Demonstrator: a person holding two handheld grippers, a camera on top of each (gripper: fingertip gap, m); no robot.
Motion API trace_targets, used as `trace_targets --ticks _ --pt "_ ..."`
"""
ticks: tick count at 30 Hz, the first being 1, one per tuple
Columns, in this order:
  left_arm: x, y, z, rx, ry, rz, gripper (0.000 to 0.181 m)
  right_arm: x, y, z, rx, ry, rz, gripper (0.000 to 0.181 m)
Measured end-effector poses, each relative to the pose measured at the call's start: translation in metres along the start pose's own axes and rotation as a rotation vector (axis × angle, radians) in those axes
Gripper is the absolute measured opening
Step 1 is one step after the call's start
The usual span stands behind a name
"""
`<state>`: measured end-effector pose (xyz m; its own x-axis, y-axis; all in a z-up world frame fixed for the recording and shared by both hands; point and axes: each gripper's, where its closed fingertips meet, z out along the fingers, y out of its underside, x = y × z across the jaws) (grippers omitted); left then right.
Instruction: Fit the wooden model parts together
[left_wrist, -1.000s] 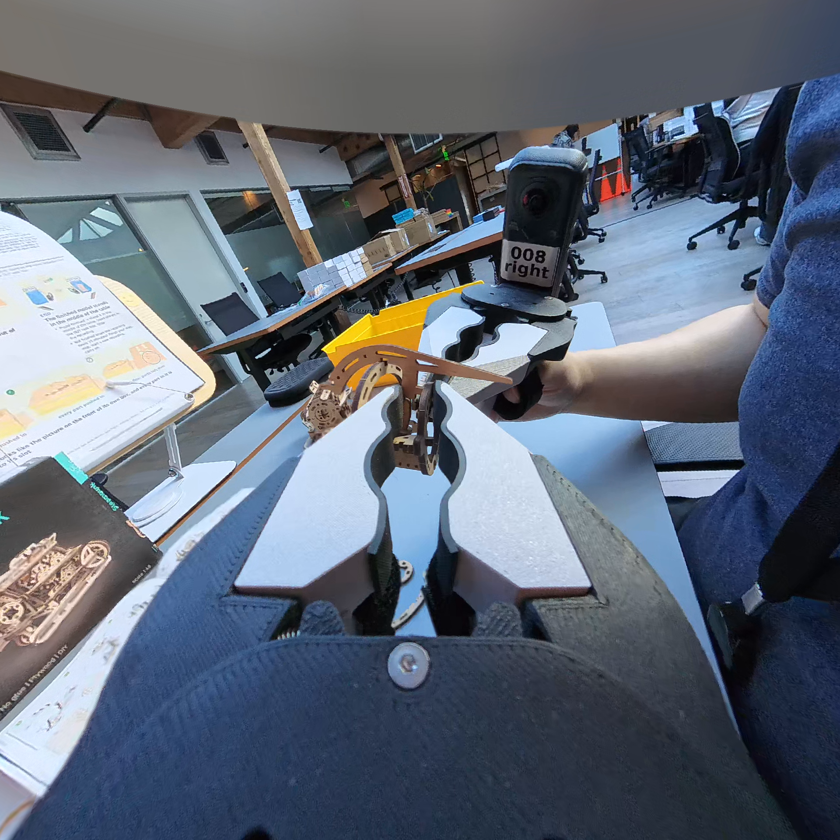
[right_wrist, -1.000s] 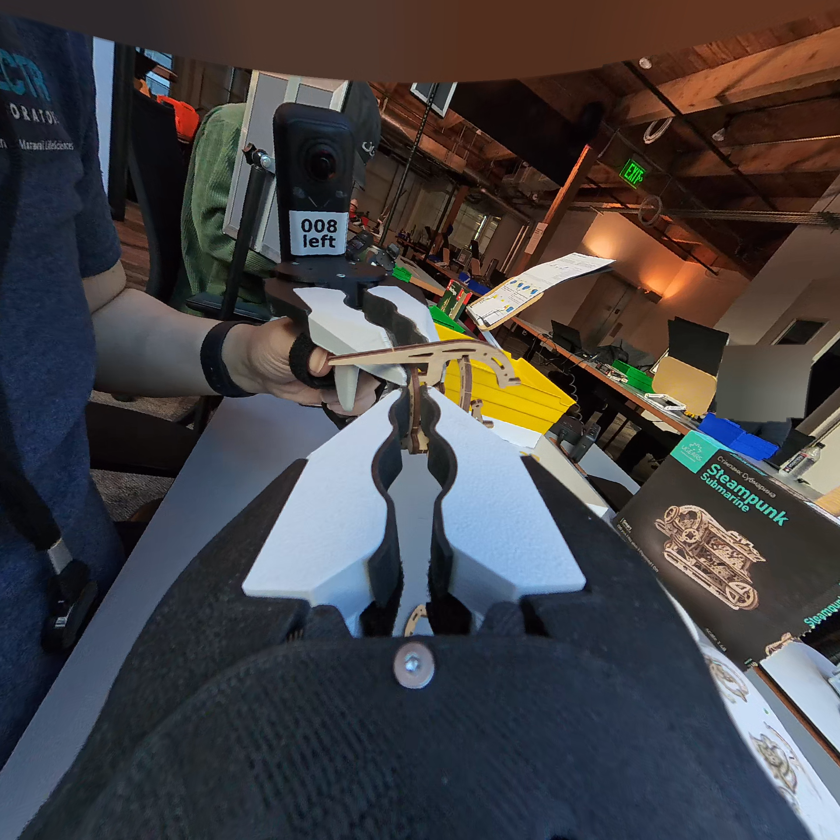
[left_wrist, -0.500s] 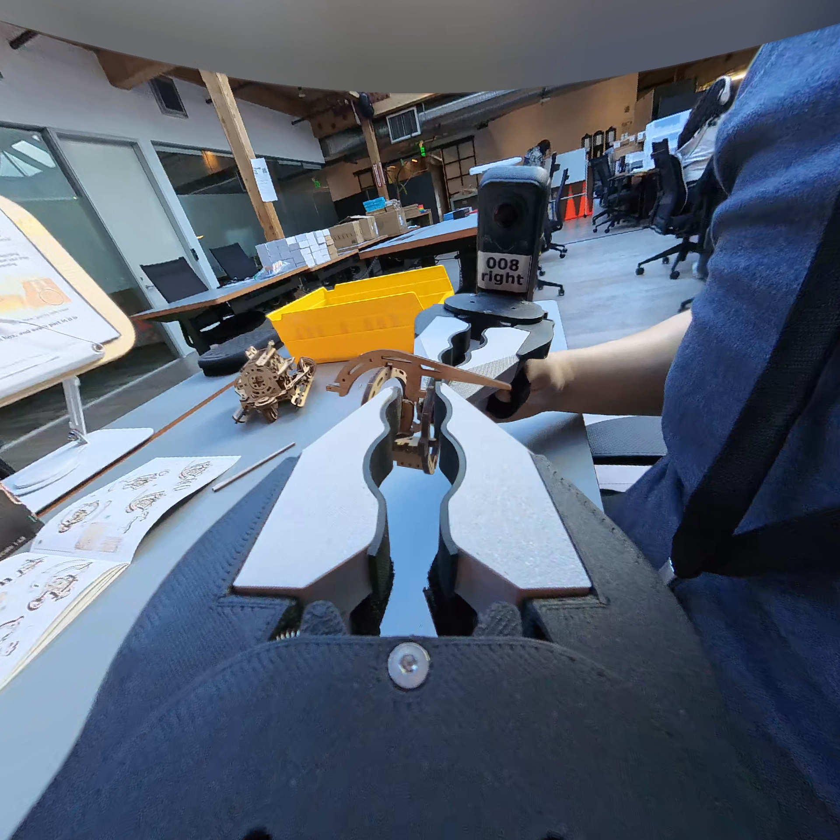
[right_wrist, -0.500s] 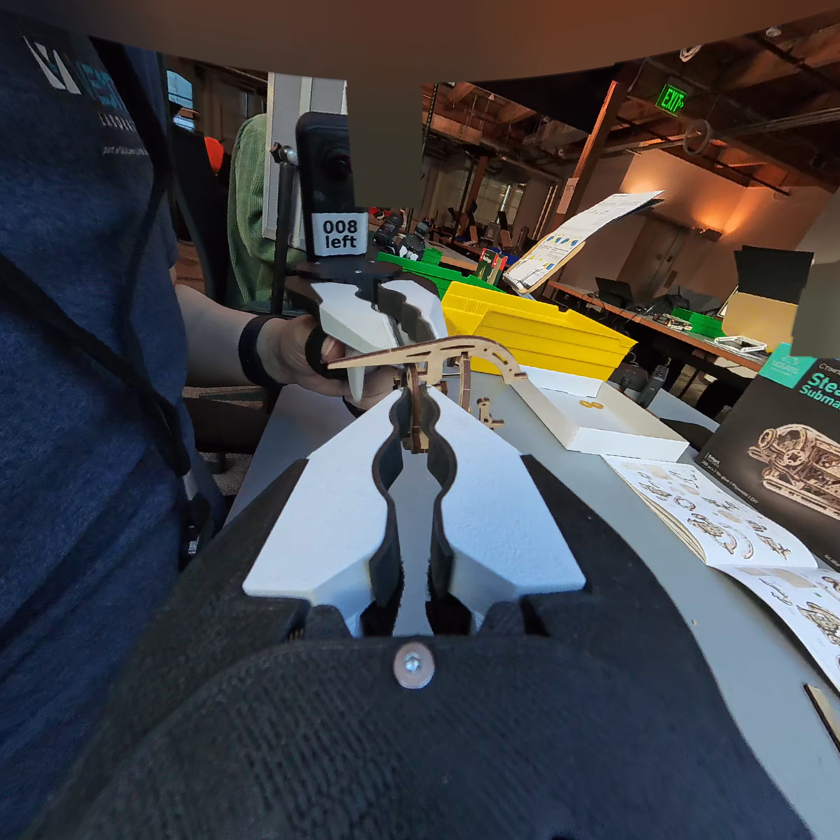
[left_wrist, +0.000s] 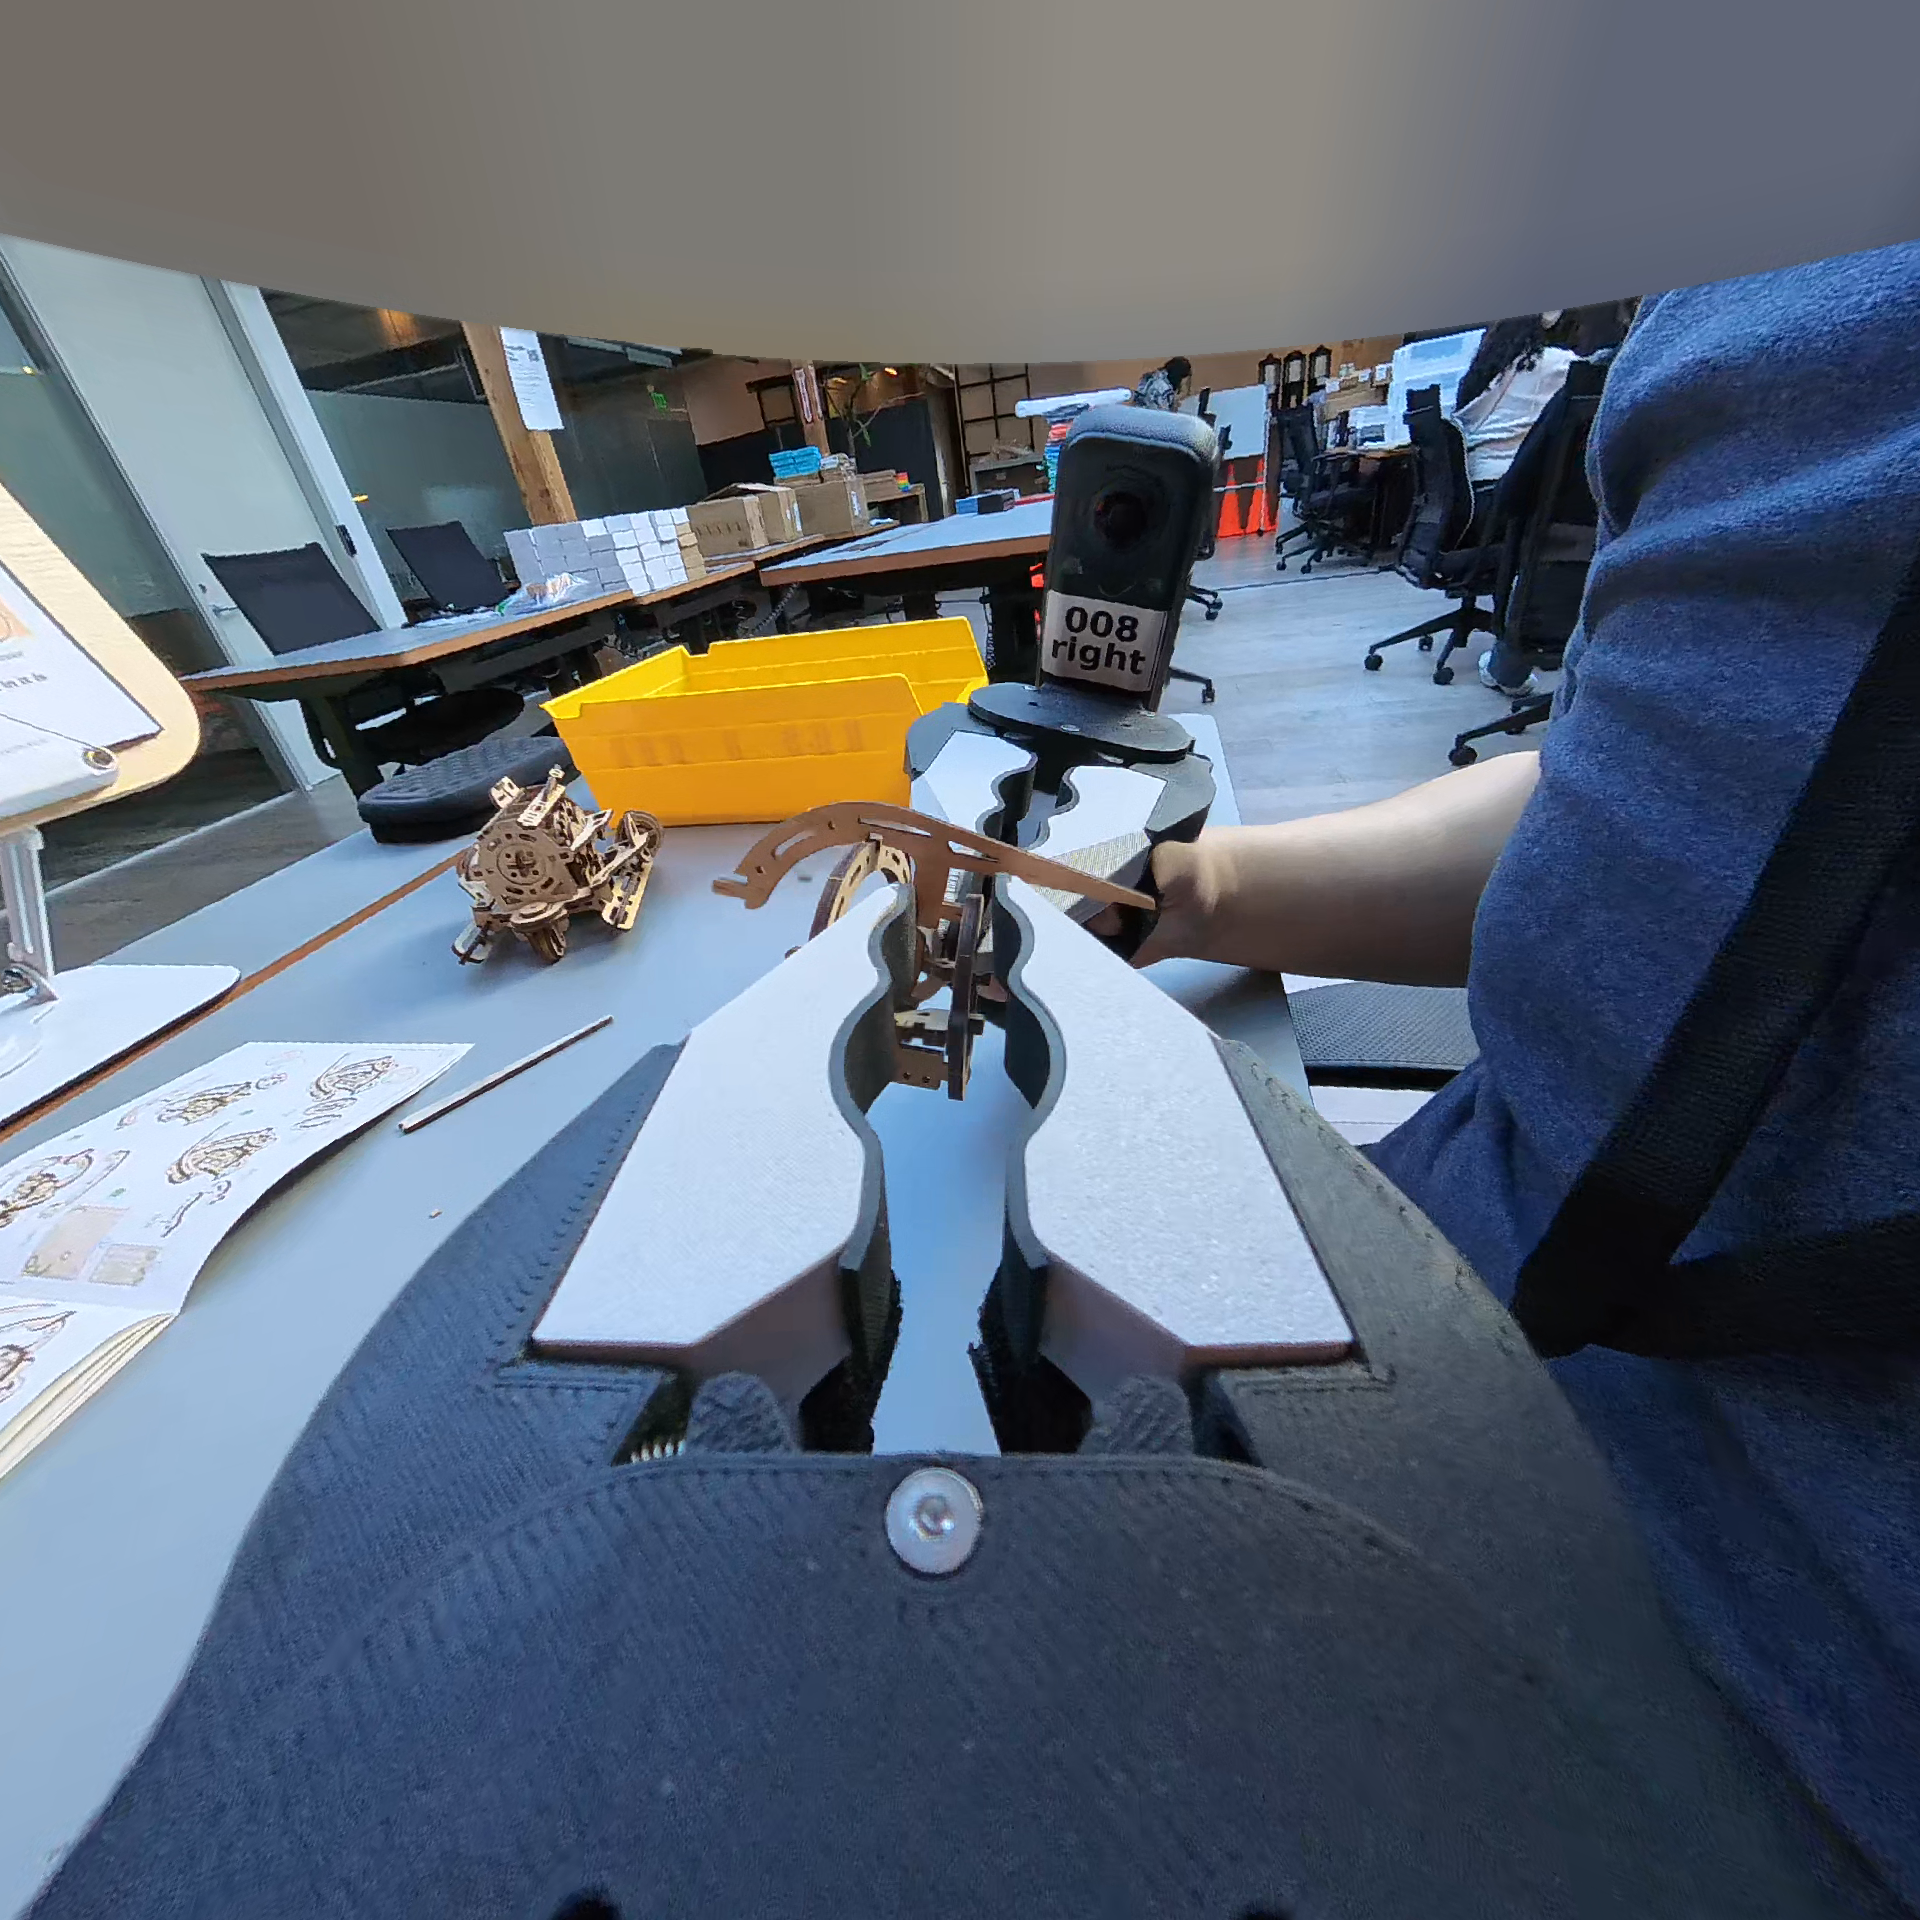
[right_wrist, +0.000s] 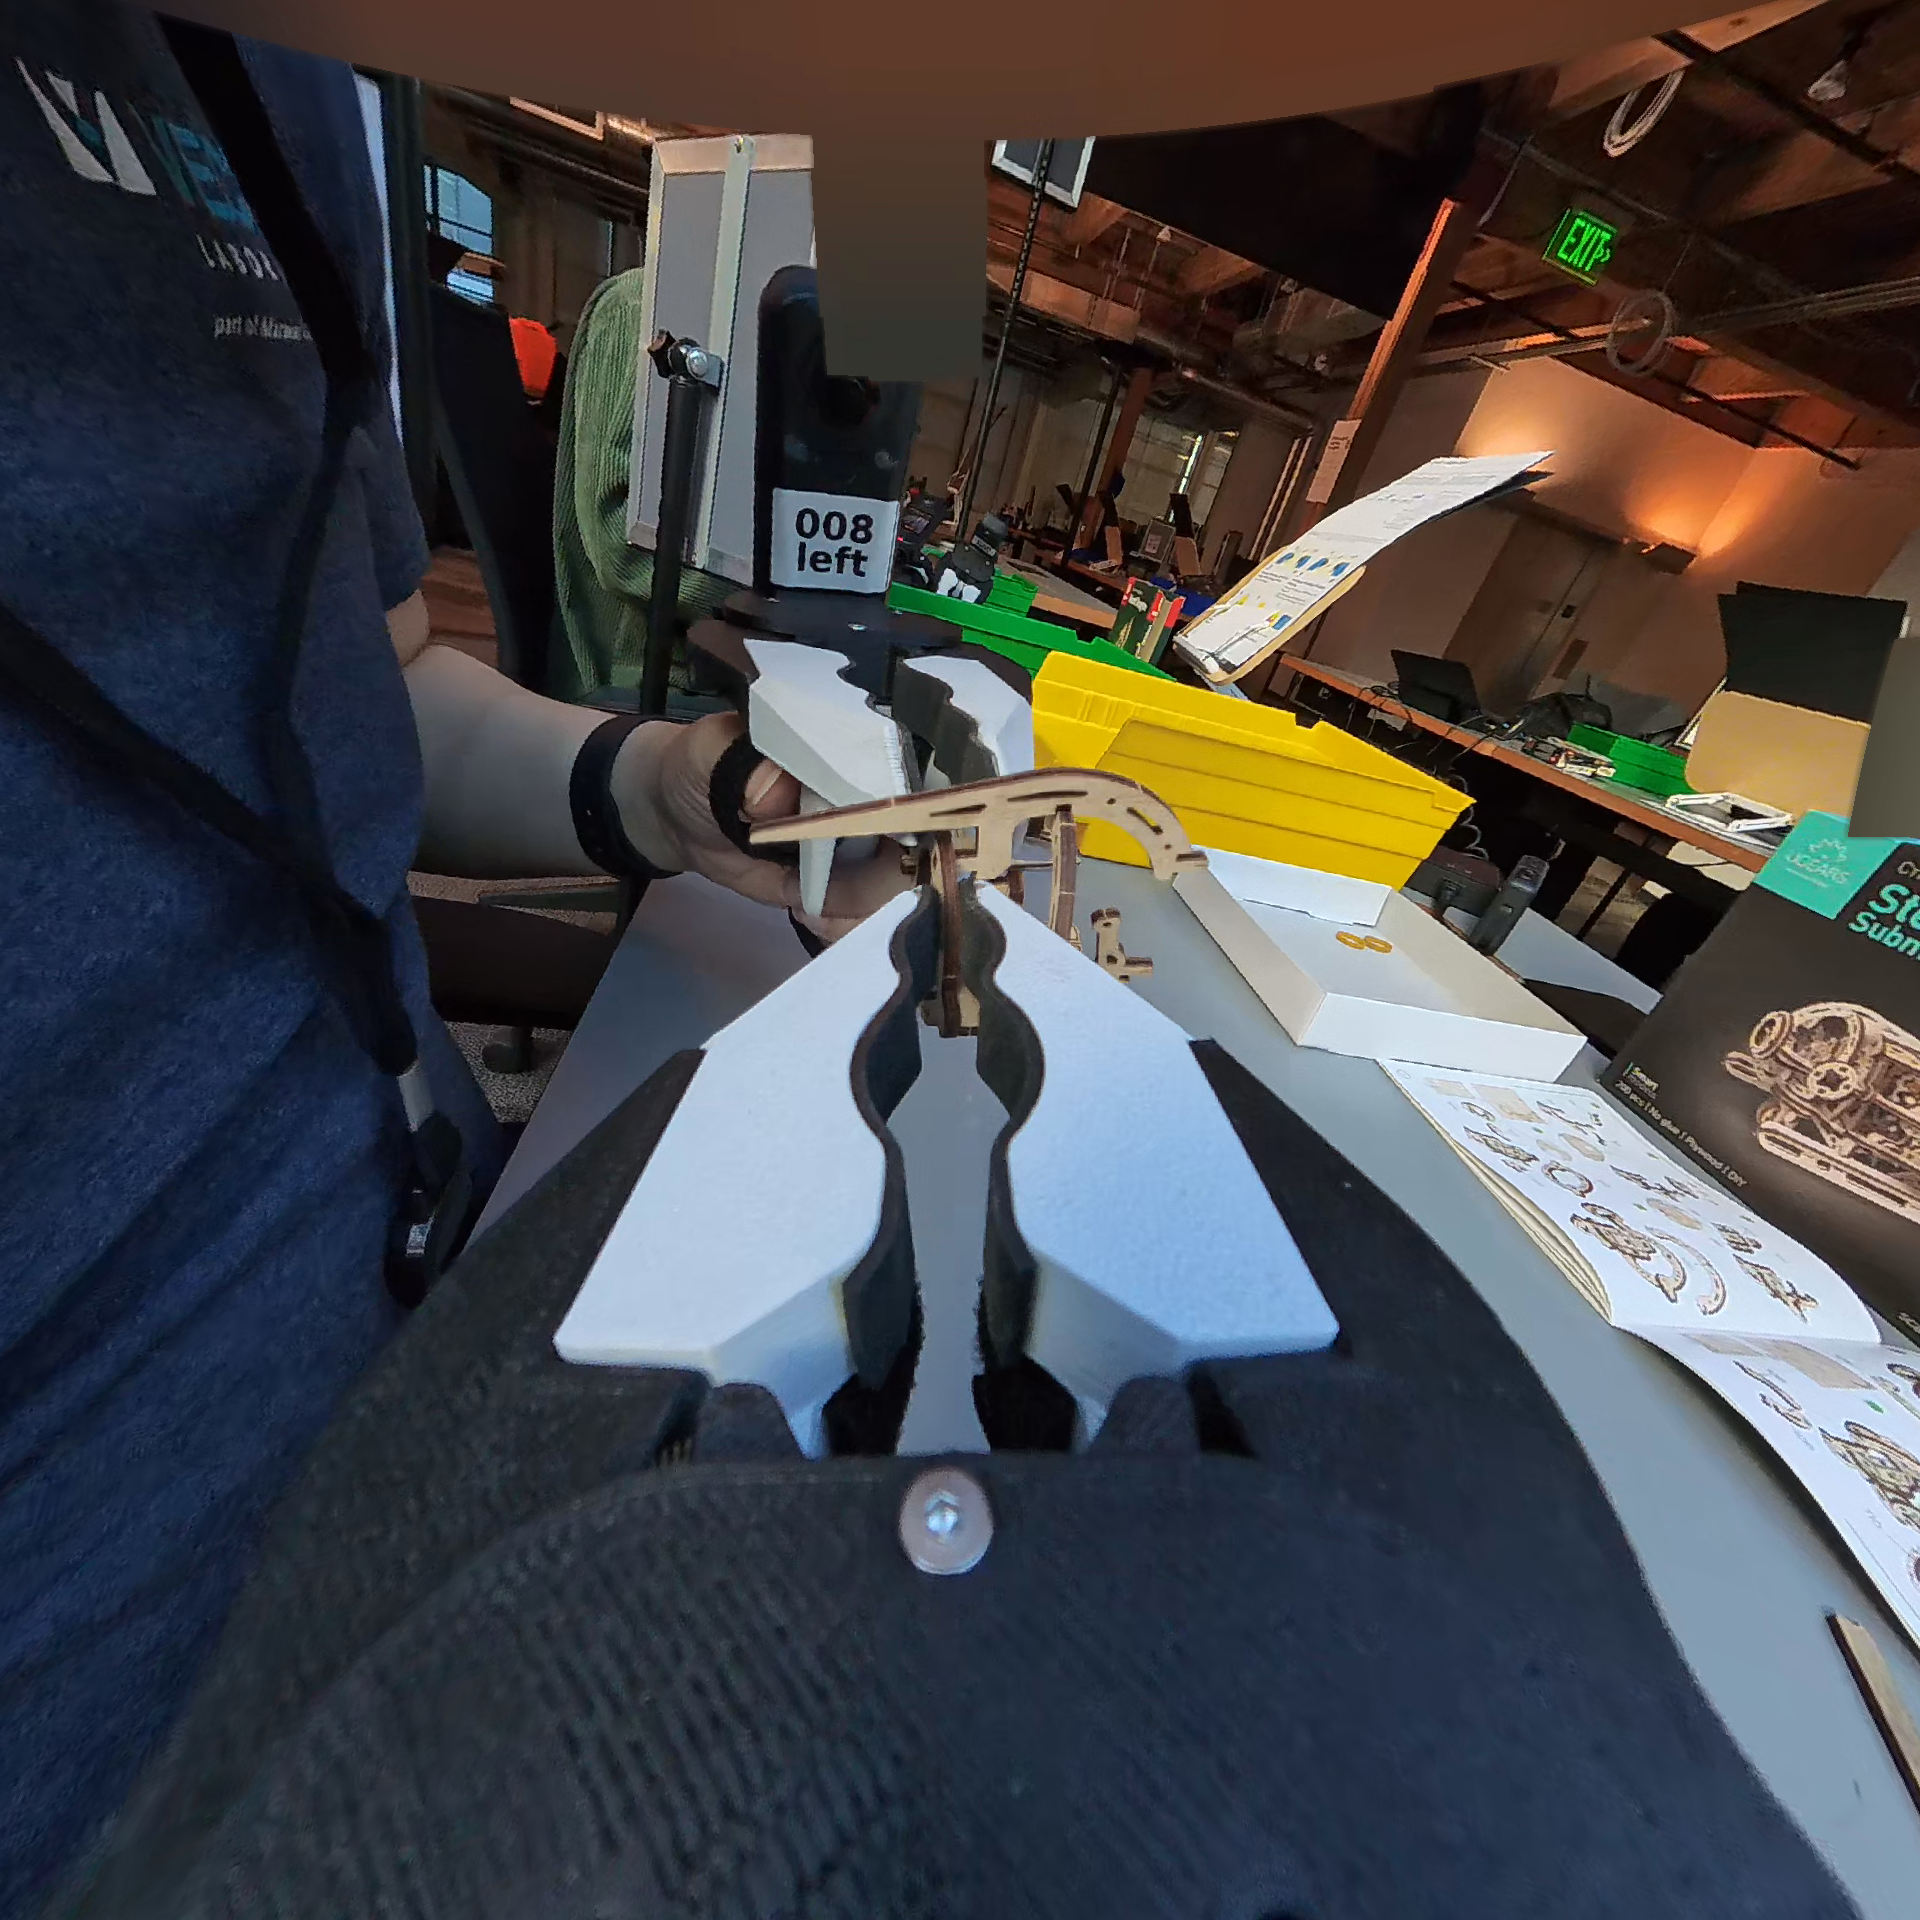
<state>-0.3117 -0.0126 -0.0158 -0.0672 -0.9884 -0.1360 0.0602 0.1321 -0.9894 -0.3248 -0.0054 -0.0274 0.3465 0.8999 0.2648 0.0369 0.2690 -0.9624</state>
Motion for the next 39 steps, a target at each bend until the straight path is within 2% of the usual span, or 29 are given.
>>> trace_targets --ticks 8,12,14,17,20,22,24,28,30,34,39 --pt "0.001 -0.008 -0.005 0.024 -0.020 0.019 0.013 0.002 -0.010 0.002 0.016 -0.004 0.001 0.002" --pt "-0.001 -0.027 -0.016 0.118 -0.057 0.000 0.016 0.006 -0.014 0.000 0.046 0.008 0.036 0.002" --pt "-0.014 -0.031 -0.026 0.156 -0.131 -0.034 0.017 0.009 -0.017 -0.002 0.067 0.014 0.052 0.002" --pt "-0.031 -0.020 -0.039 0.168 -0.163 -0.246 0.031 0.014 -0.022 -0.003 0.074 0.044 -0.001 0.001" --pt "-0.031 -0.009 -0.045 0.203 -0.066 -0.494 0.042 0.015 -0.023 0.000 0.055 0.046 -0.101 0.002" --pt "-0.028 -0.012 -0.047 0.242 0.028 -0.590 0.045 0.013 -0.028 0.004 0.064 0.018 -0.131 0.002" --pt "-0.029 -0.014 -0.046 0.232 0.044 -0.575 0.052 0.014 -0.037 0.006 0.114 -0.007 -0.093 0.002" --pt "-0.030 -0.017 -0.035 0.151 -0.034 -0.278 0.072 0.021 -0.062 0.002 0.299 -0.070 0.106 0.002" --pt "-0.032 -0.024 -0.025 0.136 -0.042 -0.201 0.082 0.029 -0.069 0.000 0.375 -0.090 0.216 0.001" --pt "-0.044 -0.044 -0.017 0.217 -0.016 -0.264 0.081 0.042 -0.071 0.003 0.383 -0.085 0.298 0.002" --pt "-0.059 -0.047 -0.017 0.259 -0.023 -0.324 0.075 0.047 -0.070 0.010 0.323 -0.075 0.370 0.001"
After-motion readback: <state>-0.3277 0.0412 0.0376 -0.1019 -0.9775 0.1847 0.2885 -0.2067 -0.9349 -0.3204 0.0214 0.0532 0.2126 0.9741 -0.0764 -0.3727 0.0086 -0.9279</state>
